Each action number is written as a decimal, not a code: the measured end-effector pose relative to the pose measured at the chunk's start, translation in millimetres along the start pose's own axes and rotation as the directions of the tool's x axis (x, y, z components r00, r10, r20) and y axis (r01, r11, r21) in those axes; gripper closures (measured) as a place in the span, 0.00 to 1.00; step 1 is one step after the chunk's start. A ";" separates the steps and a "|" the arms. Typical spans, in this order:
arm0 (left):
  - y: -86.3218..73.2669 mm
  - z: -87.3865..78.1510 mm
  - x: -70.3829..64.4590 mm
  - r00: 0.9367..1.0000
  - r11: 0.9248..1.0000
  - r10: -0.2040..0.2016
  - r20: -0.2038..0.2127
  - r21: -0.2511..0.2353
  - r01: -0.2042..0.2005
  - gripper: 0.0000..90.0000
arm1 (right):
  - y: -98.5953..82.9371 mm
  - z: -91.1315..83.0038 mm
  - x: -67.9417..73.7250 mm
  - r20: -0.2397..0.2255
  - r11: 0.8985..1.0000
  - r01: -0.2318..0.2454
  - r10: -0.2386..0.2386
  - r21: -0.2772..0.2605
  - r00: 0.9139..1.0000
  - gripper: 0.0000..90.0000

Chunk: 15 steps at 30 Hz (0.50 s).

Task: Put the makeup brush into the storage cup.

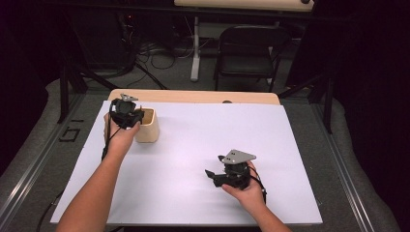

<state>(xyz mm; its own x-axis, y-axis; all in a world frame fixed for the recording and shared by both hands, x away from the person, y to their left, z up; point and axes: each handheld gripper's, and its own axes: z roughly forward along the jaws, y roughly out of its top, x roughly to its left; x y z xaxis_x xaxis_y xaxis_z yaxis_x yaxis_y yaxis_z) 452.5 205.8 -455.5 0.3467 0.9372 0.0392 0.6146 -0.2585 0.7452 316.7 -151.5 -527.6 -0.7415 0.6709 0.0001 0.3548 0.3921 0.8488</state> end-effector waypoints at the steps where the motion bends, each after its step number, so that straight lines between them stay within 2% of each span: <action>1: -0.2 0.2 0.1 1.000 1.000 0.000 0.000 0.002 0.000 0.93 | 0.0 0.0 -0.1 -0.001 1.000 0.001 -0.001 -0.001 1.000 0.32; 15: -3.7 1.4 4.2 1.000 1.000 -0.023 -0.003 0.006 0.023 0.93 | -0.1 -0.1 -0.4 -0.001 1.000 -0.001 0.001 -0.003 1.000 0.32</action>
<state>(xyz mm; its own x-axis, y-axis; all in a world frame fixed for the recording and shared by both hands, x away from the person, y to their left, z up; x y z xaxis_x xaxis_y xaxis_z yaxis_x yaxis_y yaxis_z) 452.6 210.4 -459.0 0.3309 0.9434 0.0242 0.6263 -0.2387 0.7421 317.0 -151.8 -527.6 -0.7416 0.6708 0.0009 0.3538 0.3899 0.8502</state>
